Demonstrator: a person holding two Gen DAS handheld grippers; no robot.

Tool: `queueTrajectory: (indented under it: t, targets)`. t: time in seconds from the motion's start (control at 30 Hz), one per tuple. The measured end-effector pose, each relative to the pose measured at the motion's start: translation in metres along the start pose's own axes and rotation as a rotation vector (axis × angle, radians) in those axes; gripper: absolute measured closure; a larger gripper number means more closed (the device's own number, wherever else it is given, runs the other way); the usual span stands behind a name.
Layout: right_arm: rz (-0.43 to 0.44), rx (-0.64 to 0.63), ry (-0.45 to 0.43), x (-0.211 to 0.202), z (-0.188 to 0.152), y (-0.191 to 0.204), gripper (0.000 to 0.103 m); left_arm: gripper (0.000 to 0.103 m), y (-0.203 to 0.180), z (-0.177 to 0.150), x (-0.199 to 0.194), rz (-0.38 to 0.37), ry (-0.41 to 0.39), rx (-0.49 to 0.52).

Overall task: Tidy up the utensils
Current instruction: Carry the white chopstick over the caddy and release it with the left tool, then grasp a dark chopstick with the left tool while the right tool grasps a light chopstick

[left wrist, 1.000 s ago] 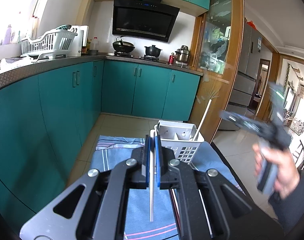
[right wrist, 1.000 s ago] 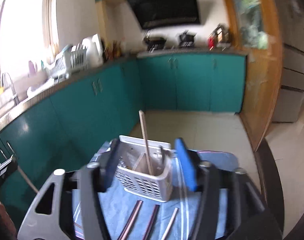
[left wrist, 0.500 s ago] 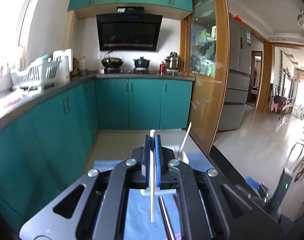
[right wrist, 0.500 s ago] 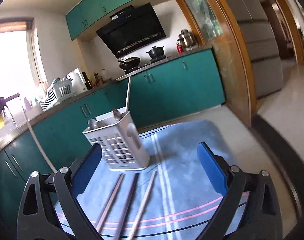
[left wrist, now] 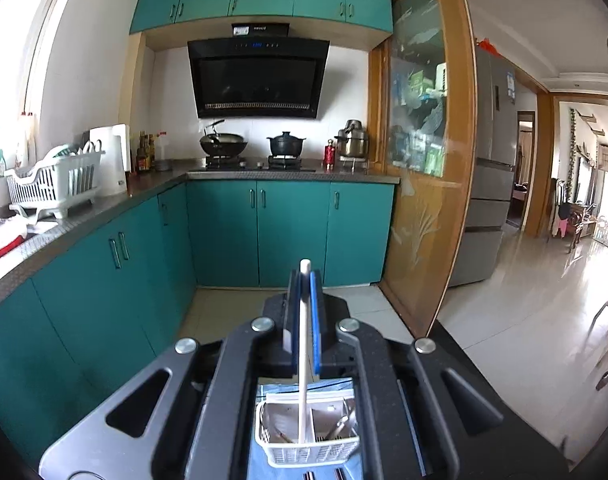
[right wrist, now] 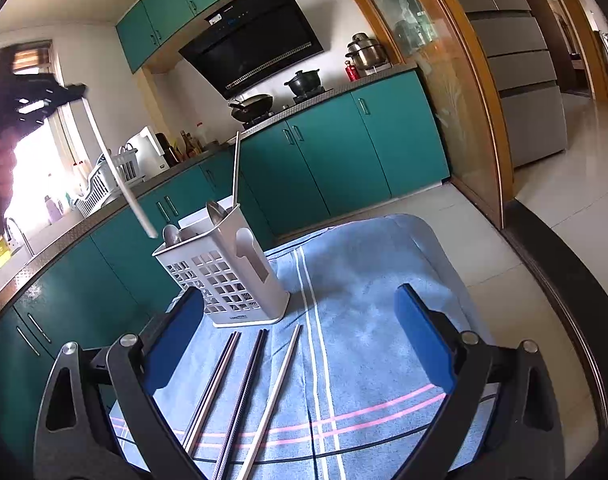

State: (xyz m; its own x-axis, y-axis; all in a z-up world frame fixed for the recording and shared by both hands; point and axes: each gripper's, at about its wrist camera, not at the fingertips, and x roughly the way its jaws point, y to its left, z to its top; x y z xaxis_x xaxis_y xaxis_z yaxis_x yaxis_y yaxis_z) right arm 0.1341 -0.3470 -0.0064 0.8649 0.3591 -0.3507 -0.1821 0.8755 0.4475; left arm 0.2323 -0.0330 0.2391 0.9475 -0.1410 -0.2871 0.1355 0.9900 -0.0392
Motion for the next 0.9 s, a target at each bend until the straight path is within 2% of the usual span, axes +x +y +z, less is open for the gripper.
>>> queueTrajectory:
  t: [0.1, 0.17, 0.33, 0.37, 0.4, 0.43, 0.5, 0.57, 0.67, 0.77, 0.9]
  targets:
    - [0.003, -0.002, -0.001, 0.000, 0.000, 0.001, 0.009, 0.099, 0.004, -0.023, 0.033, 0.016, 0.040, -0.014]
    - [0.001, -0.004, 0.008, 0.002, -0.001, 0.001, 0.009, 0.099, 0.007, -0.043, 0.058, 0.037, 0.105, -0.022]
    - [-0.005, 0.000, 0.023, 0.006, -0.001, 0.000, 0.009, 0.097, 0.017, -0.091, 0.086, 0.047, 0.224, -0.039]
    - [-0.006, -0.002, 0.023, 0.006, -0.001, 0.000, 0.009, 0.093, 0.017, -0.094, 0.084, 0.047, 0.222, -0.039]
    - [-0.007, -0.005, 0.023, 0.006, -0.001, 0.001, 0.009, 0.074, 0.017, -0.097, 0.079, 0.048, 0.219, -0.034]
    - [-0.010, -0.010, 0.023, 0.005, -0.001, 0.001, 0.009, 0.044, 0.016, -0.099, 0.069, 0.046, 0.204, -0.031]
    - [-0.024, -0.019, 0.026, 0.005, -0.001, 0.002, 0.009, 0.022, 0.015, -0.101, 0.045, 0.047, 0.155, -0.026]
    - [-0.026, -0.025, 0.035, 0.006, -0.002, 0.003, 0.009, 0.019, 0.013, -0.109, 0.014, 0.044, 0.126, -0.022]
    - [-0.066, -0.070, 0.061, 0.006, -0.004, 0.011, 0.009, 0.013, 0.015, -0.146, -0.033, 0.010, 0.128, -0.045]
    - [-0.081, -0.113, 0.103, 0.008, -0.008, 0.020, 0.009, 0.013, 0.021, -0.197, -0.055, 0.009, 0.206, -0.077]
    - [-0.106, -0.166, 0.166, 0.017, -0.019, 0.031, 0.009, 0.013, 0.030, -0.261, -0.061, 0.039, 0.313, -0.101]
